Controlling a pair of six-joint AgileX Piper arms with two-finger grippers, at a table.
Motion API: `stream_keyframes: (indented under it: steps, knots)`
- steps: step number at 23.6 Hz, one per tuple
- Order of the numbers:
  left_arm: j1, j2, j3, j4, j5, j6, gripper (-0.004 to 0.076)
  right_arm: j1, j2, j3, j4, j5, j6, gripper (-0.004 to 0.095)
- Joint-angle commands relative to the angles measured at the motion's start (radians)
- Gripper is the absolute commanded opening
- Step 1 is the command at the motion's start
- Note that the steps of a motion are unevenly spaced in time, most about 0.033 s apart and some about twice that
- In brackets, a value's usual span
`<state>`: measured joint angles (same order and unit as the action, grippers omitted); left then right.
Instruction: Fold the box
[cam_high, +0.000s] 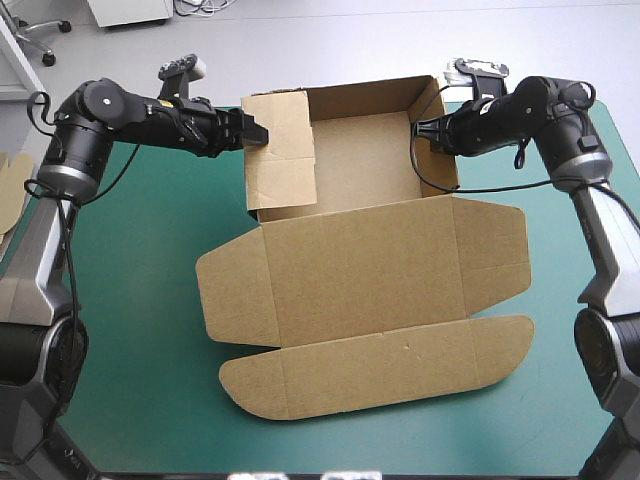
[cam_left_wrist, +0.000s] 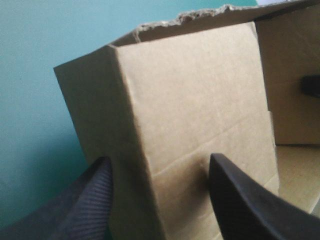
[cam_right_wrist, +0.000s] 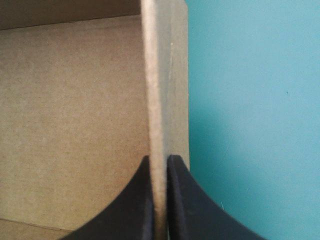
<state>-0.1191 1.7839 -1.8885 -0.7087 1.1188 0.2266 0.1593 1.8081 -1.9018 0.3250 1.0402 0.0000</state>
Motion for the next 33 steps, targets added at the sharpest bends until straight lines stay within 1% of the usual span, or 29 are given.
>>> stream_keyframes:
  steps: [1,3,7,11,13,14,15,16,21,25,28,31,33]
  knots:
    - [-0.055,-0.034,-0.035,0.061,-0.005,-0.032,0.0417,-0.001,-0.049,-0.028,0.071,-0.100,0.040,-0.0027]
    - [-0.084,-0.035,-0.035,0.129,-0.006,-0.055,0.0416,-0.001,-0.045,-0.030,0.083,-0.104,0.040,-0.0027]
    - [-0.126,-0.034,-0.031,0.219,0.028,-0.077,0.0415,-0.001,-0.044,-0.030,0.100,-0.122,0.044,-0.0027]
    - [-0.131,-0.034,-0.033,0.237,0.028,-0.105,0.0414,-0.001,-0.044,-0.030,0.100,-0.114,0.050,-0.0027]
    - [-0.141,-0.034,-0.036,0.274,0.003,-0.131,0.0397,0.001,-0.044,-0.030,0.096,-0.098,0.050,-0.0026]
    - [-0.146,-0.034,-0.038,0.274,-0.025,-0.131,0.0383,0.010,-0.044,-0.030,0.068,-0.088,0.050,-0.0025]
    - [-0.148,-0.034,-0.043,0.291,-0.030,-0.131,0.0379,0.020,-0.044,-0.030,0.041,-0.080,0.052,-0.0025]
    - [-0.158,-0.025,-0.059,0.321,-0.011,-0.138,0.0379,0.043,-0.042,-0.030,0.006,-0.074,0.063,-0.0025]
    - [-0.183,0.019,-0.115,0.443,0.082,-0.189,0.0379,0.086,-0.042,-0.030,-0.061,-0.079,0.085,-0.0025]
    - [-0.212,0.052,-0.148,0.529,0.129,-0.209,0.0379,0.106,-0.042,-0.030,-0.090,-0.077,0.112,-0.0025]
    - [-0.221,0.077,-0.161,0.557,0.170,-0.227,0.0379,0.107,-0.042,-0.030,-0.085,-0.077,0.124,-0.0025]
    - [-0.235,0.091,-0.161,0.591,0.170,-0.240,0.0352,0.107,-0.042,-0.030,-0.092,-0.079,0.138,-0.0025]
    - [-0.246,0.097,-0.162,0.623,0.170,-0.241,0.0305,0.107,-0.042,-0.030,-0.105,-0.073,0.138,-0.0024]
